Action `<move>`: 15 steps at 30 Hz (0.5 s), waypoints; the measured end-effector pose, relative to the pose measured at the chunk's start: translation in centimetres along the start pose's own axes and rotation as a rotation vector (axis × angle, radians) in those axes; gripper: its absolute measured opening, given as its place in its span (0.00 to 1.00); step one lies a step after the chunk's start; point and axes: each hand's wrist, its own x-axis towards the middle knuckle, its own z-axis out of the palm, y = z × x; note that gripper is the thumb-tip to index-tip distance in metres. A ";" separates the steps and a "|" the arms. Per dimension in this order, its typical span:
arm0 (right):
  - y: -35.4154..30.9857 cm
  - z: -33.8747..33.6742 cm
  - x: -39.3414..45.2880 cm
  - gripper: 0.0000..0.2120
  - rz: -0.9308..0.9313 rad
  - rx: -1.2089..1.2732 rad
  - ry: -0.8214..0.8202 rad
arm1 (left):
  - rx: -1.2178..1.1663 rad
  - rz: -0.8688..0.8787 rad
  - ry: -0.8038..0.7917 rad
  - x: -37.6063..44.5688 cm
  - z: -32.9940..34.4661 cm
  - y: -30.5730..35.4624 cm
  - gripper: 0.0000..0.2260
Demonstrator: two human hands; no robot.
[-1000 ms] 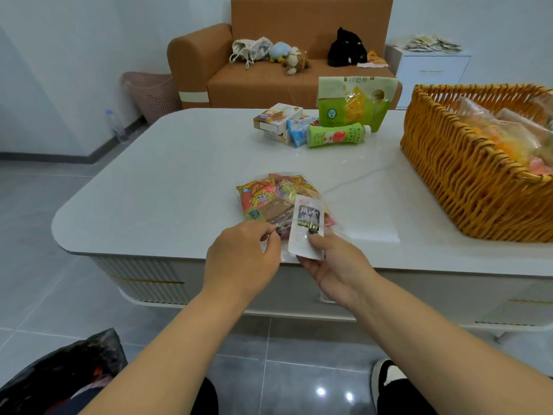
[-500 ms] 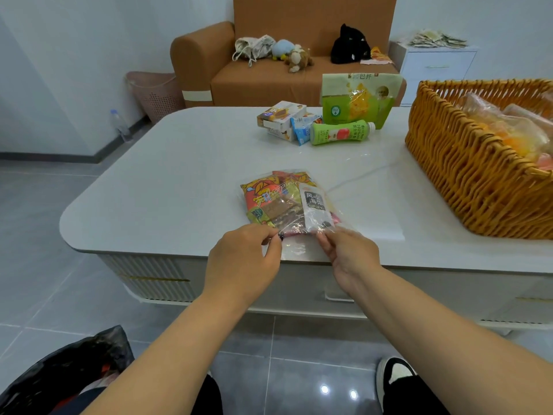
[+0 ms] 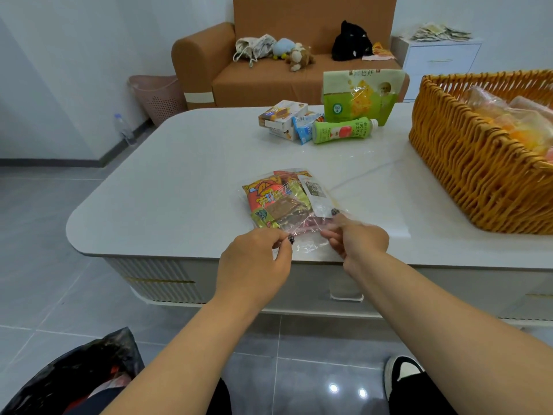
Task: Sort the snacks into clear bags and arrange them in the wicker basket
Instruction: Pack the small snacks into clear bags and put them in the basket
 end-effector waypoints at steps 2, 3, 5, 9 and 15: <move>-0.2 -0.7 0.5 0.11 -0.090 -0.231 0.006 | -0.001 -0.002 -0.007 -0.1 0.0 -0.1 0.08; -0.3 -1.2 0.7 0.13 -0.150 -0.374 0.012 | -0.001 -0.001 -0.010 -0.1 -0.1 -0.2 0.08; -0.2 -2.4 0.7 0.17 -0.322 -0.680 0.023 | 0.010 -0.004 -0.017 -0.2 -0.2 -0.4 0.08; 0.1 -4.3 0.9 0.26 -0.644 -0.969 0.044 | 0.010 -0.024 -0.023 0.0 -0.6 -0.9 0.09; -0.4 -4.2 3.6 0.25 -1.289 -1.236 -0.177 | 0.012 0.006 -0.031 0.1 -0.5 -0.5 0.09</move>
